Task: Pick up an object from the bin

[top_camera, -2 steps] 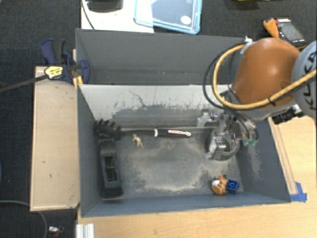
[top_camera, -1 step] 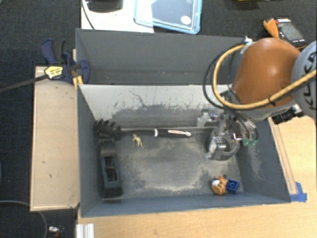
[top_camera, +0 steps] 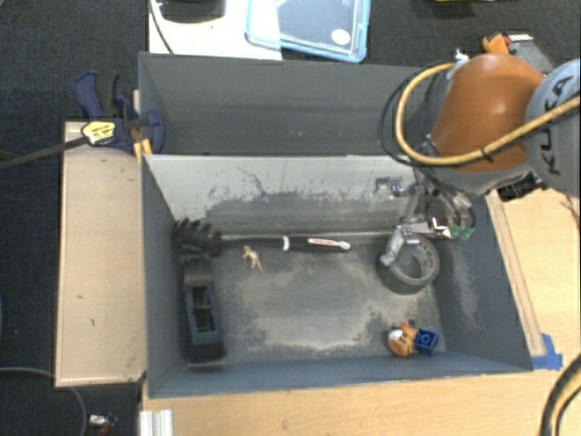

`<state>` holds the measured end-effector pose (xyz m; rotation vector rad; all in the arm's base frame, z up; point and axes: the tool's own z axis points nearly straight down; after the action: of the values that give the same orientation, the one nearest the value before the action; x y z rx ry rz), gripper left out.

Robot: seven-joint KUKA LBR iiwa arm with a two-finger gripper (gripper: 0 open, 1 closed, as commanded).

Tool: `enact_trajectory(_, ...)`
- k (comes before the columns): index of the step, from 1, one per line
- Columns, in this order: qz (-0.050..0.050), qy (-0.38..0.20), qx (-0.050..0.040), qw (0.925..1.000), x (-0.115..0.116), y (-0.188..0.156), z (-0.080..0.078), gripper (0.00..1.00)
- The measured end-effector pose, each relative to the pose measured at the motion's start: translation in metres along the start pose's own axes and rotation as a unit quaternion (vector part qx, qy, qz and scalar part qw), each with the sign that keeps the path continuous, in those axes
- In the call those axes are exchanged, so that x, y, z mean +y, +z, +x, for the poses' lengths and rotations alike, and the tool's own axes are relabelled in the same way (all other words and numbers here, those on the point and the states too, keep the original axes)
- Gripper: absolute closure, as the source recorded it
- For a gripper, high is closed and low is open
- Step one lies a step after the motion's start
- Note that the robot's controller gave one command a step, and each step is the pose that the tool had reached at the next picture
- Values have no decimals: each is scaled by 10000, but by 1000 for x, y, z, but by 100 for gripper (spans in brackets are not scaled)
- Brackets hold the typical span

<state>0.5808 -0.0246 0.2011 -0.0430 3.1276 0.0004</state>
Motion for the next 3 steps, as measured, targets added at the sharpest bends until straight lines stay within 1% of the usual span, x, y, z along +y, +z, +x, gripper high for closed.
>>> enact_trajectory(1, -8, 99, 13, 9999, -3, 20, 9, 0)
enact_trajectory(2, -2, 306, 2, 9995, 11, 56, 39, 0)
enact_trajectory(3, 0, 271, -16, 9996, -2, 69, 4, 0)
